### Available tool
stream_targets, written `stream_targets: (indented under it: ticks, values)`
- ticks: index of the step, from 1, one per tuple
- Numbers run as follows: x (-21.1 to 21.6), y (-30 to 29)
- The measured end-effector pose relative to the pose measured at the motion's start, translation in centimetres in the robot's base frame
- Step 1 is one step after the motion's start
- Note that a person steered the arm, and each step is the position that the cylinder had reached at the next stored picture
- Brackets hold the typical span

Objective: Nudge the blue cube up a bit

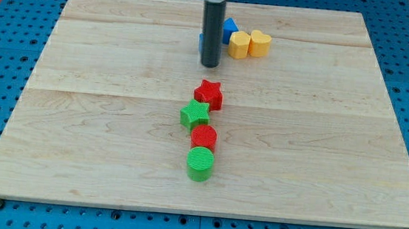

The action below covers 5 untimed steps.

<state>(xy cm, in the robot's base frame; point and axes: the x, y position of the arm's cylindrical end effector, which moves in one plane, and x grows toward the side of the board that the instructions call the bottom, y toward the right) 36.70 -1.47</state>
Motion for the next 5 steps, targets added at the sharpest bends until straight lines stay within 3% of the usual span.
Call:
stream_targets:
  ticks: [3, 5]
  values:
    - [-1.8, -0.3]
    - [-1.5, -6.6]
